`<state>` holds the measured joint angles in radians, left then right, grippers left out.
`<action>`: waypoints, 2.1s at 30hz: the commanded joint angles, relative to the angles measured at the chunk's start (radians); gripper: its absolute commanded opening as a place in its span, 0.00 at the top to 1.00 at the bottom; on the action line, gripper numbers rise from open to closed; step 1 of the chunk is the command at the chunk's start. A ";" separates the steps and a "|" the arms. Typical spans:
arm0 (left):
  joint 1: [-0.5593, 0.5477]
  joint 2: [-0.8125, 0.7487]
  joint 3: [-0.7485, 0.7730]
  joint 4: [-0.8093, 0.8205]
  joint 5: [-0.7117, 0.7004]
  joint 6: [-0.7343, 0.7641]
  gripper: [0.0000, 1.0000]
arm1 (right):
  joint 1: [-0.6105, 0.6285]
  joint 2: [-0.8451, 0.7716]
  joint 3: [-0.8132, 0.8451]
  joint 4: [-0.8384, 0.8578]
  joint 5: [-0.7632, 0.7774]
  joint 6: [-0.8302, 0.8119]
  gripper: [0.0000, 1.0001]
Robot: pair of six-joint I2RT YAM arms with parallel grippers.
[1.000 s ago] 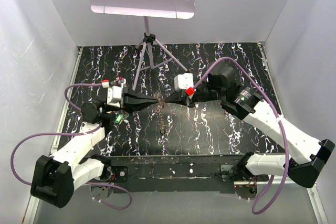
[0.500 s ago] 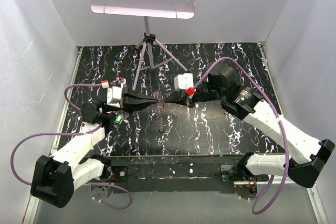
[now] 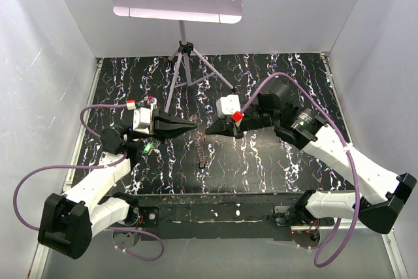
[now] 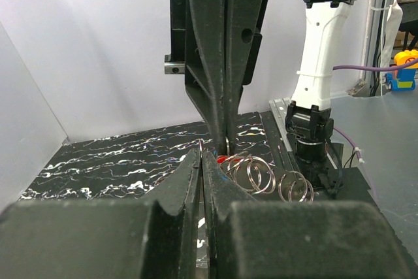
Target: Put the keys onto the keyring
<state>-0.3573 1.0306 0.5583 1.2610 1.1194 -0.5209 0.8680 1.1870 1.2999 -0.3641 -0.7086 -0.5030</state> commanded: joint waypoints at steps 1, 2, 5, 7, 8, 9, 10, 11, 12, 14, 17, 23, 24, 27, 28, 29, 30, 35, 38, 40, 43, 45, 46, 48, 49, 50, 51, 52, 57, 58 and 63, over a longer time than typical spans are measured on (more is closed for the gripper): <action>-0.006 -0.014 0.011 0.018 -0.016 0.004 1.00 | 0.009 0.000 0.024 -0.022 -0.060 0.000 0.99; -0.006 -0.014 0.011 0.020 -0.015 0.004 1.00 | 0.009 0.000 0.021 -0.019 -0.058 0.001 0.99; -0.008 -0.014 0.009 0.020 -0.015 0.004 1.00 | 0.009 0.000 0.015 -0.007 -0.055 0.012 0.99; -0.008 -0.015 0.011 0.018 -0.013 0.002 1.00 | 0.009 0.000 0.016 -0.009 -0.052 0.011 0.99; -0.008 -0.015 0.008 0.020 -0.013 0.004 1.00 | 0.009 0.000 0.016 -0.009 -0.048 0.012 0.99; -0.008 -0.015 0.009 0.020 -0.013 0.004 1.00 | 0.011 0.000 0.018 -0.009 -0.045 0.011 0.99; -0.008 -0.015 0.009 0.020 -0.012 0.004 1.00 | 0.011 -0.001 0.018 -0.009 -0.037 0.012 0.99; -0.006 -0.015 0.009 0.020 -0.012 0.004 1.00 | 0.011 -0.001 0.018 -0.007 -0.028 0.012 0.99; -0.006 -0.014 0.009 0.020 -0.013 0.004 1.00 | 0.009 -0.003 0.016 0.000 -0.009 0.020 0.99; -0.008 -0.017 0.008 0.017 -0.013 0.005 1.00 | 0.009 -0.006 0.010 0.030 0.049 0.044 0.99; -0.006 -0.018 0.009 0.015 -0.012 0.009 1.00 | 0.009 -0.007 0.004 0.062 0.107 0.063 0.99; -0.006 -0.018 0.008 0.011 -0.012 0.015 1.00 | 0.009 -0.013 0.002 0.059 0.071 0.063 0.99; -0.006 -0.017 0.006 0.009 -0.012 0.015 1.00 | 0.009 -0.015 0.001 0.060 0.057 0.064 0.99; -0.006 -0.017 0.008 0.006 -0.010 0.016 1.00 | 0.009 -0.013 0.002 0.065 0.034 0.067 0.99; -0.008 -0.017 0.008 0.006 -0.012 0.016 1.00 | 0.009 -0.013 0.002 0.070 0.035 0.070 0.99; -0.006 -0.015 0.008 0.006 -0.010 0.016 1.00 | 0.009 -0.013 0.002 0.076 0.040 0.073 0.99; -0.008 -0.015 0.008 0.005 -0.009 0.018 1.00 | 0.009 -0.015 0.004 0.086 0.047 0.080 0.99; -0.008 -0.015 0.006 0.015 0.000 0.009 1.00 | 0.009 -0.013 0.002 0.102 0.063 0.095 0.99; -0.006 -0.017 0.005 0.029 0.002 0.002 1.00 | 0.009 -0.015 0.001 0.099 0.061 0.095 0.99; -0.006 -0.015 0.005 0.034 0.003 -0.001 1.00 | 0.009 -0.015 0.001 0.097 0.060 0.095 0.99; -0.006 -0.017 0.005 0.037 0.006 -0.002 1.00 | 0.009 -0.015 0.001 0.097 0.057 0.095 0.99; -0.008 -0.017 0.005 0.038 0.008 -0.004 1.00 | 0.008 -0.015 0.001 0.094 0.054 0.095 0.99; -0.006 -0.017 0.005 0.040 0.008 -0.004 1.00 | 0.009 -0.015 0.001 0.094 0.060 0.093 0.99; -0.008 -0.018 0.005 0.041 0.008 -0.004 1.00 | 0.009 -0.017 0.001 0.093 0.067 0.089 0.99; -0.006 -0.018 0.003 0.044 0.007 -0.005 1.00 | 0.009 -0.017 0.001 0.091 0.069 0.087 0.99; -0.006 -0.018 0.003 0.046 0.007 -0.004 1.00 | 0.009 -0.018 0.001 0.088 0.072 0.086 0.99; -0.006 -0.021 0.002 0.048 0.003 -0.004 1.00 | 0.009 -0.018 -0.001 0.086 0.075 0.084 0.99; -0.006 -0.020 0.000 0.048 0.003 -0.004 1.00 | 0.009 -0.020 -0.001 0.086 0.078 0.084 0.99; -0.006 -0.021 0.000 0.049 0.006 -0.005 1.00 | 0.009 -0.018 -0.001 0.091 0.078 0.086 0.99; -0.008 -0.021 0.002 0.049 0.005 -0.005 1.00 | 0.009 -0.018 -0.001 0.091 0.081 0.086 0.99; -0.006 -0.018 0.002 0.043 0.007 -0.004 1.00 | 0.009 -0.018 0.001 0.090 0.060 0.086 0.99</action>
<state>-0.3618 1.0306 0.5579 1.2690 1.1412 -0.5240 0.8726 1.1866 1.2980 -0.3122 -0.6327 -0.4213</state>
